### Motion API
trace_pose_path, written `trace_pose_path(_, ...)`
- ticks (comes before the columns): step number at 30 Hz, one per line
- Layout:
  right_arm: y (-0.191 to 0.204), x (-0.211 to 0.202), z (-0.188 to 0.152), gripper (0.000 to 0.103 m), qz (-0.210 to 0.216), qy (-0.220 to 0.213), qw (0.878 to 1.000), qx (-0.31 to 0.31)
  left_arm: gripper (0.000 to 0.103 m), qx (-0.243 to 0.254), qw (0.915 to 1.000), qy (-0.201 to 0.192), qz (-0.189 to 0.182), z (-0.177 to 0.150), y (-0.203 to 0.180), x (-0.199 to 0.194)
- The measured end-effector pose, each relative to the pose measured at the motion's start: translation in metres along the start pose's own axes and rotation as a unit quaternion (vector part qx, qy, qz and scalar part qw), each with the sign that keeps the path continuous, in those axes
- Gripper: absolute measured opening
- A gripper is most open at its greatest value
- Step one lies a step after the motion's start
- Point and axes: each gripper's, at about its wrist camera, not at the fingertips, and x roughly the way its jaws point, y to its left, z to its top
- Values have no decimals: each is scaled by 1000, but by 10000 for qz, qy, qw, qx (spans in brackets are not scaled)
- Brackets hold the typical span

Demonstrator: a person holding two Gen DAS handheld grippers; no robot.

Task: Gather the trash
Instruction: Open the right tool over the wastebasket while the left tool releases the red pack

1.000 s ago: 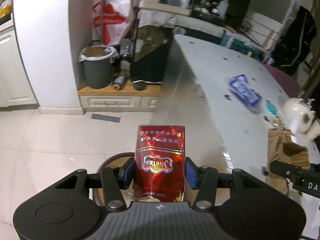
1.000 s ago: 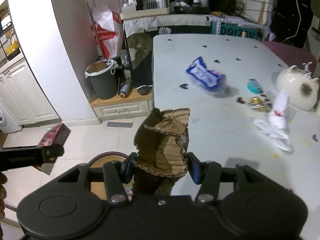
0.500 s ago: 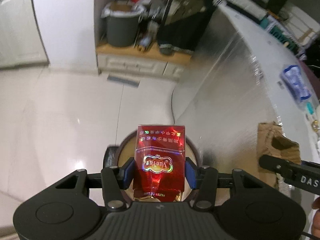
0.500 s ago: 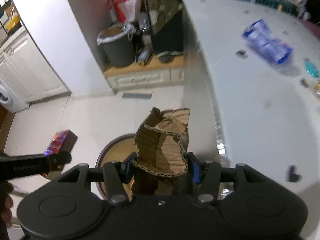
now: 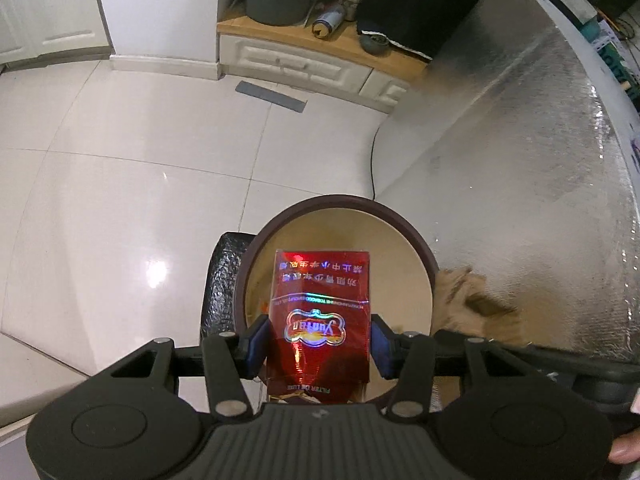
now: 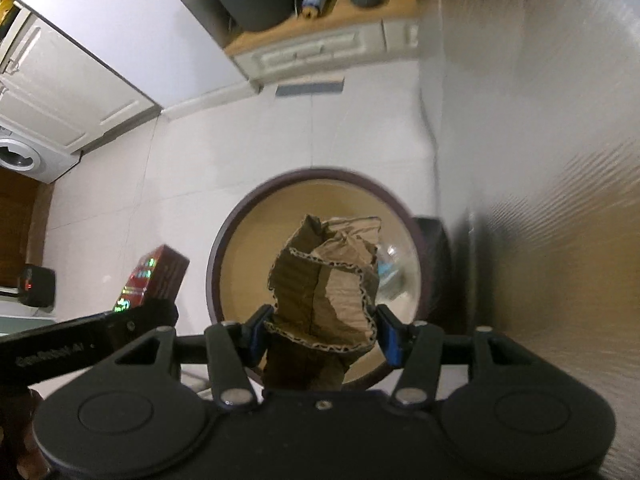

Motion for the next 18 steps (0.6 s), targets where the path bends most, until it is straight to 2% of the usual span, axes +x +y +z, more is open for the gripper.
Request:
trace_pose_path(7, -4, 40, 0, 59, 139, 266, 9993, 239, 52, -53, 9999, 85, 68, 4, 3, 15)
trace_pose_path(10, -10, 51, -1, 68, 238, 275, 9985, 405, 52, -148, 9998, 148, 49, 4, 7, 21)
trace_pose_path(12, -12, 56, -3, 69, 286, 332, 9980, 447, 52, -207, 9996, 177, 12, 5, 10, 26)
trace_pose_path(14, -13, 58, -5, 75, 267, 332, 9982, 423, 52, -270, 9994, 230, -36, 5, 11, 32)
trace_pose_path(16, -13, 60, -7, 86, 263, 350, 9984, 352, 52, -324, 9990, 286, -96, 7, 11, 38)
trace_pose_path(18, -13, 59, -8, 86, 305, 372, 9984, 281, 52, -332, 9988, 323, -162, 9, 9, 44)
